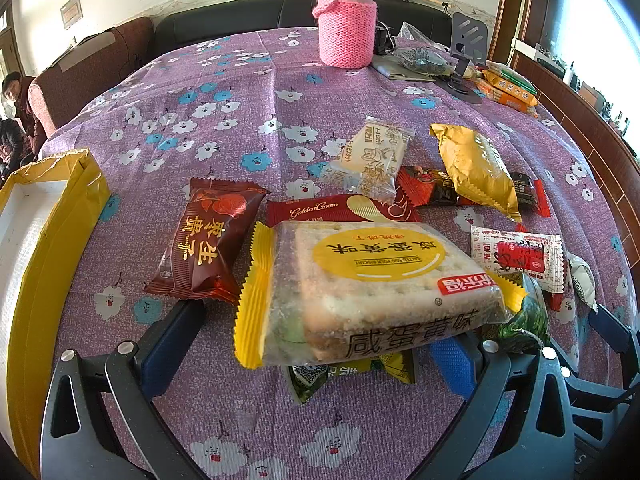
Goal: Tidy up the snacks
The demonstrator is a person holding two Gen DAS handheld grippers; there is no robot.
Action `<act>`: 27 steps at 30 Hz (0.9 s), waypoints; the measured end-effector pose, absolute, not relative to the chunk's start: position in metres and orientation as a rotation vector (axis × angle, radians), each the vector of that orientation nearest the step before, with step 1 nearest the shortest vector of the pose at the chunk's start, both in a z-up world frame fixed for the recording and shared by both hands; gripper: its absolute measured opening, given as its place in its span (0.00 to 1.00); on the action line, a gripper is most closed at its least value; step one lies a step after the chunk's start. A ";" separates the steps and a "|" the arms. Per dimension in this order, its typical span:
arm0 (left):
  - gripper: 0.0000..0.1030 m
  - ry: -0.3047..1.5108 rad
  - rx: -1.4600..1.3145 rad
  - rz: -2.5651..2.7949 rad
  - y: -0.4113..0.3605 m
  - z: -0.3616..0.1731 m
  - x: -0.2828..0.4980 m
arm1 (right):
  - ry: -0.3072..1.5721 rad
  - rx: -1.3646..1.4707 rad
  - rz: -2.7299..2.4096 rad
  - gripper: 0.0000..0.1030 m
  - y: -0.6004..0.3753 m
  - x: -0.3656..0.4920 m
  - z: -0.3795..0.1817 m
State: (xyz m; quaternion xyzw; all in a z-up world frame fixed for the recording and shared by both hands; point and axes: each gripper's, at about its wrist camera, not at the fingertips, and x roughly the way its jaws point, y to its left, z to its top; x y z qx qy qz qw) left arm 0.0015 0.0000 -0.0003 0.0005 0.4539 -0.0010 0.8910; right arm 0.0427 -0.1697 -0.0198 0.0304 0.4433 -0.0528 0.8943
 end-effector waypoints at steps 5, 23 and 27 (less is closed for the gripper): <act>1.00 0.942 0.001 -0.002 0.000 0.000 0.001 | 0.919 0.063 -0.110 1.00 -0.170 0.043 -0.020; 1.00 1.045 0.068 -0.180 0.015 0.005 -0.035 | 0.976 0.068 -0.112 1.00 -0.166 0.032 -0.019; 0.98 1.044 -0.079 -0.262 0.040 0.016 -0.060 | 0.987 0.053 -0.096 1.00 -0.162 0.018 -0.019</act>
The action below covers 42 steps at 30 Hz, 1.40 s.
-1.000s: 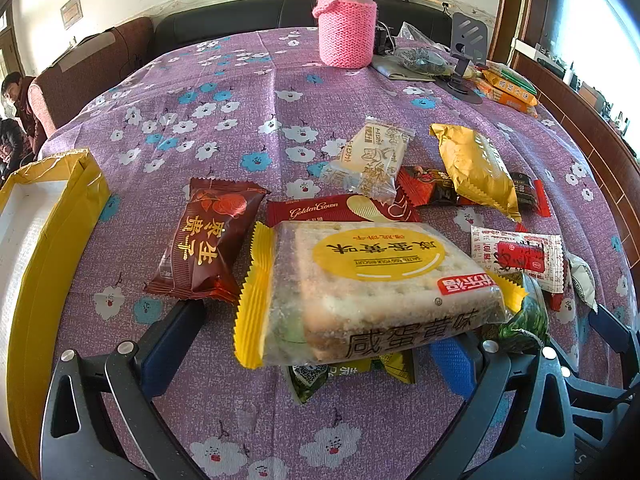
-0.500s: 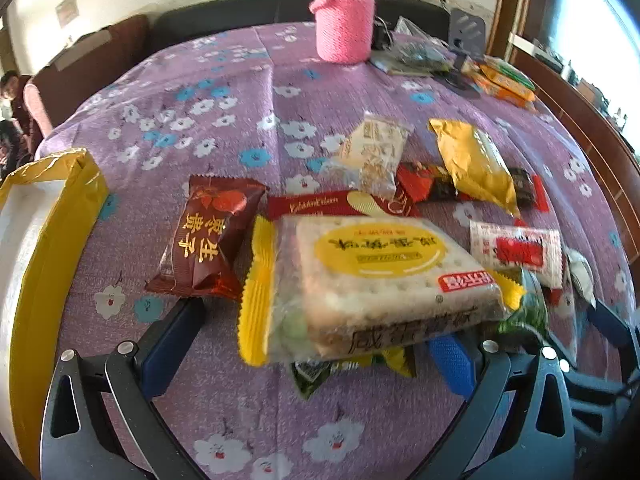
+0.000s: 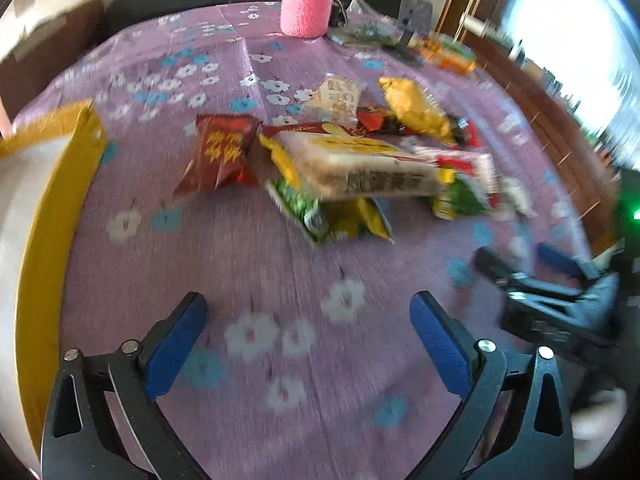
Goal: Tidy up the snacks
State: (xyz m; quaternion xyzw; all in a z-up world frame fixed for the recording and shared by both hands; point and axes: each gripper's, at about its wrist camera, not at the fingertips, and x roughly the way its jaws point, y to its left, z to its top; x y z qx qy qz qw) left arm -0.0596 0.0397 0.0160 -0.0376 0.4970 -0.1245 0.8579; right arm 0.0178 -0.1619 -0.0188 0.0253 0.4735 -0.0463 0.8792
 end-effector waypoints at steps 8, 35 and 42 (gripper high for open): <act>0.98 0.885 -0.205 -0.204 0.101 0.050 -0.110 | 0.988 0.023 -0.055 1.00 -0.158 -0.005 -0.018; 0.98 0.750 -0.266 -0.176 0.162 0.064 -0.151 | 1.040 0.163 0.588 0.55 -0.039 0.076 0.033; 0.98 0.757 -0.252 -0.199 0.153 0.063 -0.154 | 0.919 0.196 0.510 0.59 -0.086 0.039 0.068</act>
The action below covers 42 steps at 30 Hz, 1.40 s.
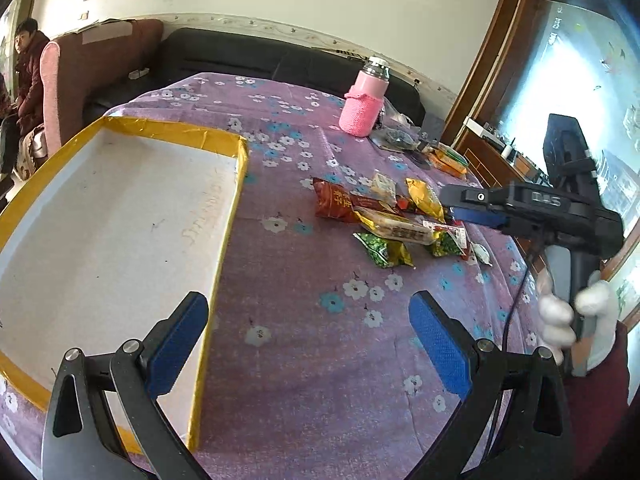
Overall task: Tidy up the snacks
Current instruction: 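Reach the left tool to the yellow cracker pack while the right tool reaches the green pea bag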
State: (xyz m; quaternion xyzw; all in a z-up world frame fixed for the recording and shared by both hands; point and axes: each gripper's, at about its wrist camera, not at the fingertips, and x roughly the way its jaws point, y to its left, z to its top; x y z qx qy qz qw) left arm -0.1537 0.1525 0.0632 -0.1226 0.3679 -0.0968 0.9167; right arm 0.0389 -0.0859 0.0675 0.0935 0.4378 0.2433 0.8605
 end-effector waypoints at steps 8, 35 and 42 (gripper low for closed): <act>0.98 0.772 -0.257 -0.213 0.143 0.065 -0.156 | 1.033 0.362 0.417 0.59 -0.105 0.095 0.028; 0.98 0.776 -0.273 -0.217 0.146 0.065 -0.162 | 0.991 0.161 0.555 0.61 -0.027 0.083 0.029; 0.98 0.760 -0.276 -0.182 0.158 0.071 -0.167 | 1.095 0.202 0.501 0.61 0.001 0.120 -0.012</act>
